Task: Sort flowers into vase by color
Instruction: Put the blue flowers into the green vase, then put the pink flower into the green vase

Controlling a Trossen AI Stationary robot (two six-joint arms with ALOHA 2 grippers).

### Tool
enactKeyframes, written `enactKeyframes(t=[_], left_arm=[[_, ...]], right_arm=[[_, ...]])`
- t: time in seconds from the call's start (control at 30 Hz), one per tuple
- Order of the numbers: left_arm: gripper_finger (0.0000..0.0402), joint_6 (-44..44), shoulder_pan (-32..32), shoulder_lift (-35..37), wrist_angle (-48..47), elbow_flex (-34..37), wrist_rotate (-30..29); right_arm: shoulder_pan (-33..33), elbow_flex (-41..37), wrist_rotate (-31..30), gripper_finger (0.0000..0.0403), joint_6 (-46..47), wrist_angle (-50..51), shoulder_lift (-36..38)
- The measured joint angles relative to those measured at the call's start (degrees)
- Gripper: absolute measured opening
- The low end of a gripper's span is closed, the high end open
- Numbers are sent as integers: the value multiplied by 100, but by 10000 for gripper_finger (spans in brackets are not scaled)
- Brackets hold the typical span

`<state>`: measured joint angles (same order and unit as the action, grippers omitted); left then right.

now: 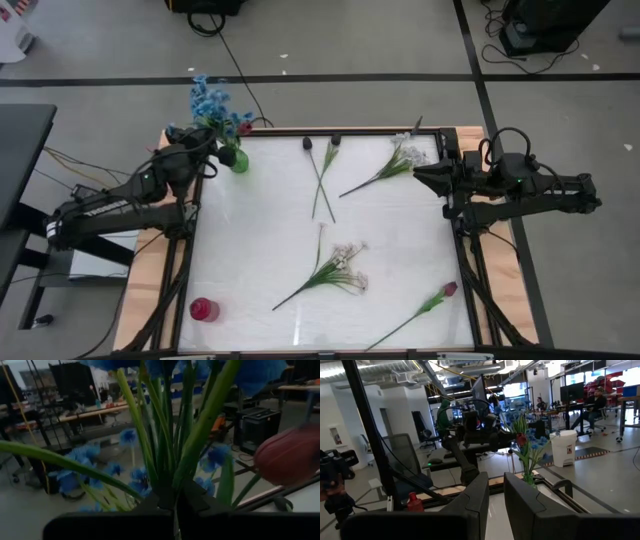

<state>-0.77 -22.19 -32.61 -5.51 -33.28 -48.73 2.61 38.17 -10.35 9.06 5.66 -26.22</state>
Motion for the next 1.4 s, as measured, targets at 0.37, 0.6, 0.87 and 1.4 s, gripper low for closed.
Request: enactKeyframes(t=[0.37,0.6,0.87,1.4], left_arm=[[32,1735,-472,3,-1043,-2,-4],[63,2765,-477,-3,-1794,-2,106],[116,2972,-475,-329,-1999,-2,806],[284,3023,-475,-396,-3240,-672,2311]], right_arm=[[0,0,-2,70,0,-1,-2],[0,0,0,70,0,0,0],[0,0,0,70,0,0,0],[-1,0,-1,70,0,2,-2]])
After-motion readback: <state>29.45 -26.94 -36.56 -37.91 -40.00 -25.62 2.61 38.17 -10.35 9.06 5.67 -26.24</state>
